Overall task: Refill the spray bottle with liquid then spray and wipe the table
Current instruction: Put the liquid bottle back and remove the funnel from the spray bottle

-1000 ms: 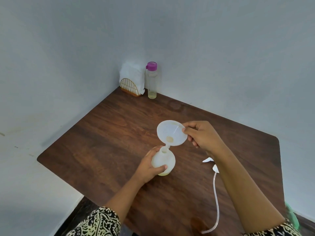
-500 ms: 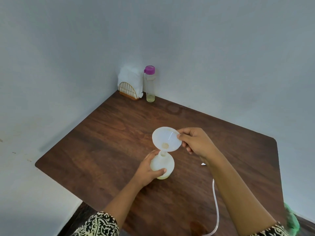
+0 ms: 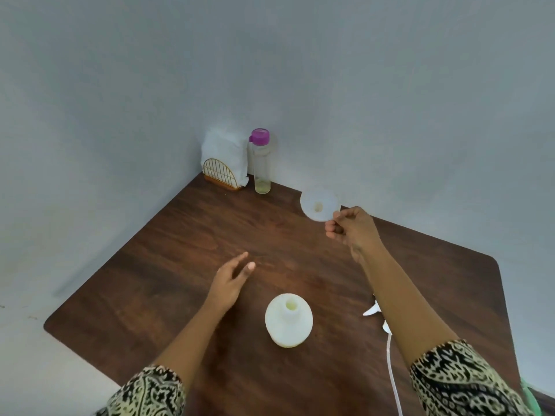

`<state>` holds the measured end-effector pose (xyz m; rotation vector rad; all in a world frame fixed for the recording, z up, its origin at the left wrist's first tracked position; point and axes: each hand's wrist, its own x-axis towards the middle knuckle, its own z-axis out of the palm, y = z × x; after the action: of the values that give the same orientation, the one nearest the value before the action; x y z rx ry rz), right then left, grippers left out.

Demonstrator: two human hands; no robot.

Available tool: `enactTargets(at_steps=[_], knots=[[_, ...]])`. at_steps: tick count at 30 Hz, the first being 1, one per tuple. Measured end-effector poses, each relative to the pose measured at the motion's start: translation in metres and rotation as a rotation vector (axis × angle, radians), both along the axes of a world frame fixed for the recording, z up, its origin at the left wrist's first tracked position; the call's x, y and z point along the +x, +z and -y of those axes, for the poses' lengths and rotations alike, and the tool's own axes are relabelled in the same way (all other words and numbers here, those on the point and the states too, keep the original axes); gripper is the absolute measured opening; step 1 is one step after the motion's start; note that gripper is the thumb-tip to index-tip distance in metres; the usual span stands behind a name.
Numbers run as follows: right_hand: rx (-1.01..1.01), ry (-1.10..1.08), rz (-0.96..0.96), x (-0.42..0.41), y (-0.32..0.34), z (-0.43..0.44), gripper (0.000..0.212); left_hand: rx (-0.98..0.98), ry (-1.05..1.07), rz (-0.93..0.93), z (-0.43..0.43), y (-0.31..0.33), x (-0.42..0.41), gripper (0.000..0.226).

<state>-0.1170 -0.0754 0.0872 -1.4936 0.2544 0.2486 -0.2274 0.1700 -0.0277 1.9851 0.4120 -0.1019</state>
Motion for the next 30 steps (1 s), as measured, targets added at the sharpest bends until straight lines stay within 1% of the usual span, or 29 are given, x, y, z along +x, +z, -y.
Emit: enactTargets(at_steps=[2, 4, 7, 9, 10, 13, 15, 21, 23, 26, 28, 30], knots=[[-0.154, -0.008, 0.103, 0.025, -0.017, -0.01, 0.011, 0.303, -0.089, -0.067, -0.004, -0.01, 0.027, 0.062], [-0.437, 0.046, 0.292, 0.047, -0.034, -0.016, 0.007, 0.515, -0.202, -0.12, -0.002, -0.023, 0.05, 0.063], [-0.919, 0.191, 0.606, 0.073, -0.057, -0.022, 0.006, 0.663, -0.278, -0.103, 0.006, -0.035, 0.067, 0.065], [-1.139, 0.269, 0.718, 0.086, -0.069, -0.025, 0.004, 0.721, -0.288, -0.077, 0.011, -0.043, 0.071, 0.064], [-1.206, 0.296, 0.75, 0.091, -0.073, -0.025, 0.004, 0.759, -0.289, -0.06, 0.012, -0.045, 0.069, 0.065], [-1.308, 0.307, 0.801, 0.109, -0.091, -0.025, 0.013, 0.827, -0.284, -0.016, 0.013, -0.053, 0.067, 0.076], [-1.349, 0.277, 0.793, 0.118, -0.104, -0.022, 0.013, 0.843, -0.268, 0.001, 0.014, -0.057, 0.066, 0.074], [-1.347, 0.176, 0.718, 0.14, -0.132, -0.019, 0.016, 0.884, -0.232, 0.022, 0.014, -0.065, 0.068, 0.065], [-1.364, 0.187, 0.708, 0.144, -0.139, -0.019, 0.017, 0.898, -0.228, 0.028, 0.015, -0.066, 0.069, 0.064], [-1.407, 0.261, 0.681, 0.143, -0.15, -0.019, 0.018, 0.908, -0.234, 0.03, 0.014, -0.066, 0.07, 0.063], [-1.401, 0.291, 0.674, 0.142, -0.155, -0.019, 0.02, 0.91, -0.236, 0.027, 0.014, -0.067, 0.07, 0.063], [-1.364, 0.276, 0.645, 0.142, -0.155, -0.018, 0.022, 0.918, -0.237, 0.028, 0.014, -0.066, 0.069, 0.063]])
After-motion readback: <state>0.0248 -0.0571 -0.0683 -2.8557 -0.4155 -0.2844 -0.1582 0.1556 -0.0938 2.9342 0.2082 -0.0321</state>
